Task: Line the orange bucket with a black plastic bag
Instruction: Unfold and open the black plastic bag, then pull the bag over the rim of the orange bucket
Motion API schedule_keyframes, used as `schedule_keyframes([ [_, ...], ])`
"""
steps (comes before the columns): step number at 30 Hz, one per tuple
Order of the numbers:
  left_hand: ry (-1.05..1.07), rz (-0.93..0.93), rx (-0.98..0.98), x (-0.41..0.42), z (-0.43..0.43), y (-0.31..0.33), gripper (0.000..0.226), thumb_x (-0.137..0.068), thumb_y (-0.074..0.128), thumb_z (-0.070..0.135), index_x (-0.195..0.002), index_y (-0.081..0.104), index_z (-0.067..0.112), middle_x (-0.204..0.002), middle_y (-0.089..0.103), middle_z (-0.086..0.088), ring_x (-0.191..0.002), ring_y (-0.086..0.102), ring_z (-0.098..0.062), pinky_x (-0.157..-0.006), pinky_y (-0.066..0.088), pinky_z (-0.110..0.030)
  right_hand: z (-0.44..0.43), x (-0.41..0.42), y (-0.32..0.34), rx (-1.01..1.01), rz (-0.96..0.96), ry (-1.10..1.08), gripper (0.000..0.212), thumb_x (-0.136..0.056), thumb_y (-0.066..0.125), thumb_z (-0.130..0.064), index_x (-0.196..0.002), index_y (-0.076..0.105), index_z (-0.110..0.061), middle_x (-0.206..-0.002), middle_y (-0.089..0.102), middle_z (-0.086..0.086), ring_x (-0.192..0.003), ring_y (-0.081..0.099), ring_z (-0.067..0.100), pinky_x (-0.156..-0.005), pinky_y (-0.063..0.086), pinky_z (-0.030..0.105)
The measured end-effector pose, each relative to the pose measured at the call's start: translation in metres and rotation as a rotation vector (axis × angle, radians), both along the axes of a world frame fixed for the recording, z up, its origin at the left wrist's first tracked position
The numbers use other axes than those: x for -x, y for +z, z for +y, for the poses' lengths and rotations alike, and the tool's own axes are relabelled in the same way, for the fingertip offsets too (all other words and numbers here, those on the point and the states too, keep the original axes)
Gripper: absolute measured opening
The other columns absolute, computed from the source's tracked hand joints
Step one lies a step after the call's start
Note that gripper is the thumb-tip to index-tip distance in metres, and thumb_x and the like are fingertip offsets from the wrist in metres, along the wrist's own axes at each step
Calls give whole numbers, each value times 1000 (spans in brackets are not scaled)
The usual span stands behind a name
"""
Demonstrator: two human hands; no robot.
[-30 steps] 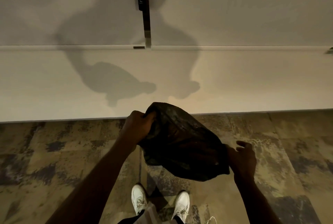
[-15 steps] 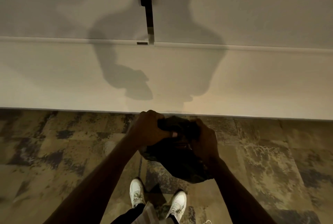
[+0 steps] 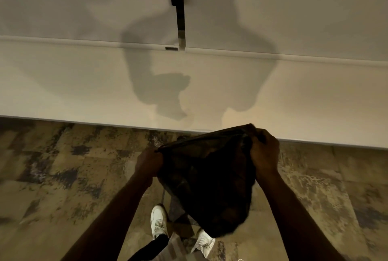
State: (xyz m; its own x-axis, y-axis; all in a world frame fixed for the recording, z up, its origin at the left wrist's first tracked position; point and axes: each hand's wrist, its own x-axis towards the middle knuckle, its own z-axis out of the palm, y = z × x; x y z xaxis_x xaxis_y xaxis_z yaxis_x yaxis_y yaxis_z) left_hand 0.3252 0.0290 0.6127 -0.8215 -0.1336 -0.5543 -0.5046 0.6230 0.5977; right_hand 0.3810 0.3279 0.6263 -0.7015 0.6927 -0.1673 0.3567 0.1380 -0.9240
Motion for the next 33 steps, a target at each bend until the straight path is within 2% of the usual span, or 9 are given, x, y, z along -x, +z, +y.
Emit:
schedule_keyframes([
  [3, 283, -75, -373, -7, 10, -1, 18, -95, 55, -2, -108, 67, -4, -86, 65, -22, -65, 61, -28, -43, 51, -25, 9, -8, -5, -38, -1, -112, 19, -94, 59, -13, -78, 69, -11, -76, 69, 11, -73, 62, 29, -69, 45, 36],
  [9, 475, -382, -804, -1, 18, -18, 34, -99, 65, 19, -127, 70, 0, -127, 70, -29, -104, 73, -44, -67, 65, -49, 27, -29, -17, -78, -133, -130, 25, -99, 52, -8, -76, 62, -8, -74, 63, 8, -73, 60, 29, -69, 41, 34],
  [12, 393, -300, -761, -9, 34, 12, 22, -102, 60, 17, -101, 77, 2, -91, 78, -19, -77, 75, -34, -56, 63, -38, 40, -38, -25, -75, -185, -158, 24, -100, 50, -7, -81, 64, -5, -80, 65, 14, -80, 63, 35, -73, 42, 35],
  [15, 154, 0, -277, -8, 38, 11, 32, -94, 64, 13, -62, 67, 9, -54, 60, -6, -57, 60, -25, -62, 48, -33, 54, -44, -28, -14, -192, -274, 27, -102, 52, -17, -85, 70, -7, -86, 70, 18, -85, 67, 36, -73, 50, 41],
  [18, 41, 140, 44, -9, 43, 14, 21, -86, 64, 23, -71, 73, 11, -59, 58, -5, -64, 61, -26, -62, 44, -34, 67, -50, -27, -17, -211, -321, 34, -103, 56, -31, -87, 72, -5, -86, 70, 17, -79, 65, 33, -72, 49, 39],
  [20, 93, 240, 136, -14, 50, 22, 30, -75, 59, 34, -90, 78, 17, -75, 71, -8, -74, 70, -31, -68, 56, -36, 70, -52, -26, 0, -178, -334, 31, -101, 59, -28, -86, 72, -5, -86, 71, 17, -79, 64, 31, -70, 47, 37],
  [23, 101, 198, 152, -16, 57, 32, 37, -75, 59, 40, -96, 77, 15, -89, 74, -12, -84, 70, -34, -76, 58, -41, 72, -54, -25, 64, -170, -282, 16, -100, 58, -14, -95, 74, -11, -94, 73, 16, -82, 64, 28, -73, 50, 35],
  [27, 105, 176, 41, 0, 55, 32, 25, -92, 60, 24, -92, 75, 3, -85, 71, -17, -86, 71, -37, -69, 49, -37, 72, -52, -19, 390, -135, -196, 38, -90, 51, 17, -116, 73, 0, -95, 71, 17, -77, 64, 28, -62, 52, 27],
  [33, 167, 896, -119, -11, 70, 56, 15, -95, 49, 4, -86, 60, 0, -72, 65, -16, -63, 54, -19, -57, 37, -31, 69, -37, -3, 778, 221, -187, 31, -88, 58, 0, -102, 79, -17, -116, 74, 14, -106, 69, 35, -88, 59, 43],
])
